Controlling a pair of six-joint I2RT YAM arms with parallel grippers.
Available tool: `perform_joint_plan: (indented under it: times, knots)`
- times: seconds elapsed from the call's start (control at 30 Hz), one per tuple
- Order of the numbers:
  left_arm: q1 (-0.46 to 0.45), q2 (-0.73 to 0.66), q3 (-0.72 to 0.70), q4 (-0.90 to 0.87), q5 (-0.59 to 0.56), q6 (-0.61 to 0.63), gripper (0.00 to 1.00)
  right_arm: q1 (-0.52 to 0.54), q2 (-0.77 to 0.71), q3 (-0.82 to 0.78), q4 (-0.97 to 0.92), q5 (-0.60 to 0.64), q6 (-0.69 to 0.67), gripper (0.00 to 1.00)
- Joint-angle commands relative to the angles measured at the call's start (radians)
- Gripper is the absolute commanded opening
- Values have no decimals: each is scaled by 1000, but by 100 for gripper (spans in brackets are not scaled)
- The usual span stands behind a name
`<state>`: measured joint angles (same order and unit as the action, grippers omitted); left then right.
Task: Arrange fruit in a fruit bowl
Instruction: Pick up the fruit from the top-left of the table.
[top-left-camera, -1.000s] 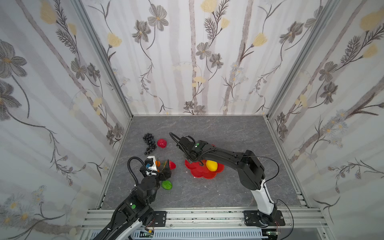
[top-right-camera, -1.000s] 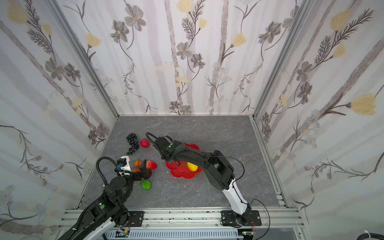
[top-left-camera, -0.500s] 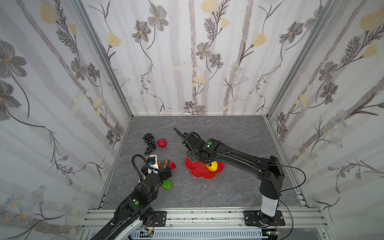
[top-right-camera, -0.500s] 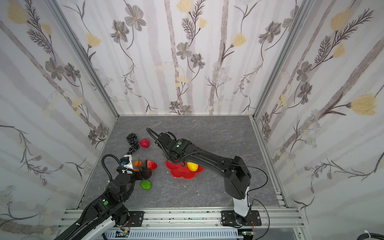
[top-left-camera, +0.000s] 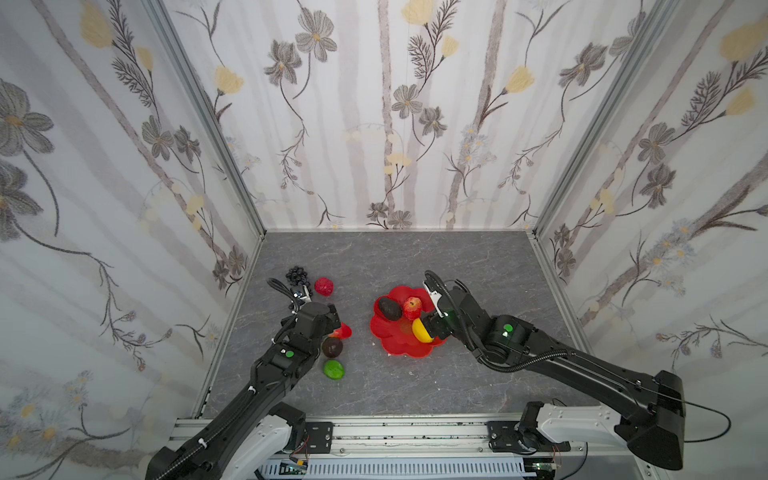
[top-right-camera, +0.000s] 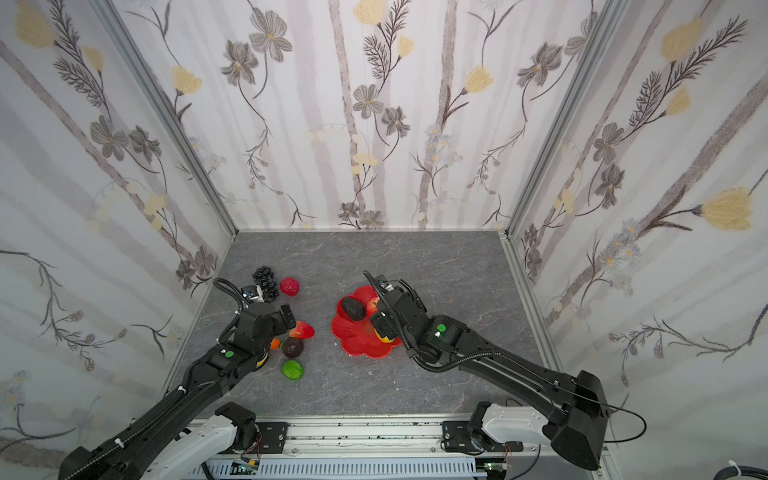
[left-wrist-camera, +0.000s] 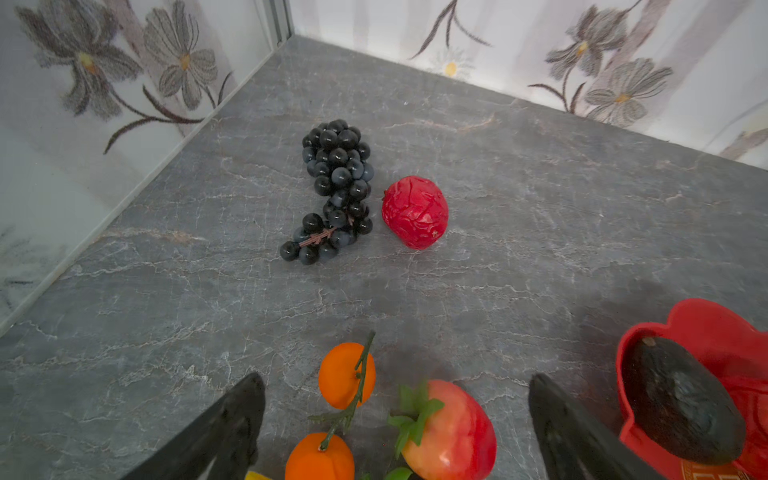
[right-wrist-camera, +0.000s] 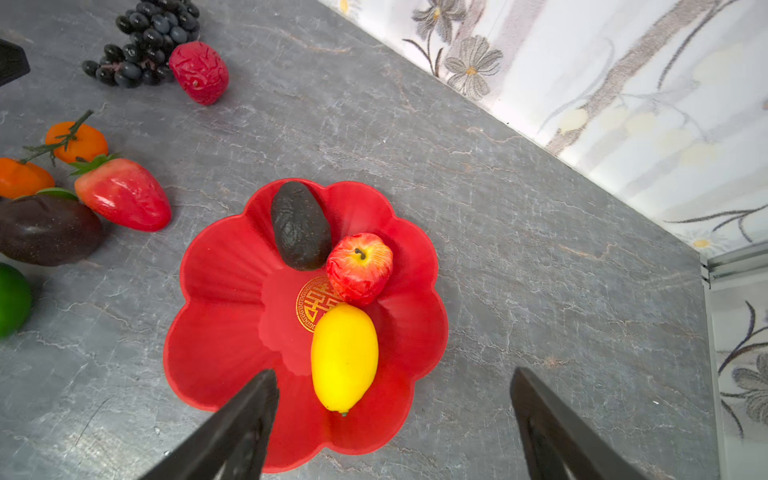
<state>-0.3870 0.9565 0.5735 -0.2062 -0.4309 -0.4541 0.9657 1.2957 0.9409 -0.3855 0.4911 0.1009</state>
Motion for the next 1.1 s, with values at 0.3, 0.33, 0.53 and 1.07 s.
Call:
perform_joint_plan:
  times: [0.3,0.33,0.53,1.07]
  knots:
    - [114,586,497,-204,117,-164,99,-111,-209,-389,381,-26,49,94]
    - [117,624,529,-221,122,-172,98,-115,-206,-396,389,-28,54,94]
    - [124,821,700,-312,79,-219,98,-120,-195,-402,426,-76,69,94]
    - [162,1059,862,-339,111,-251,85,-121,-217,-409,424,-81,85,95]
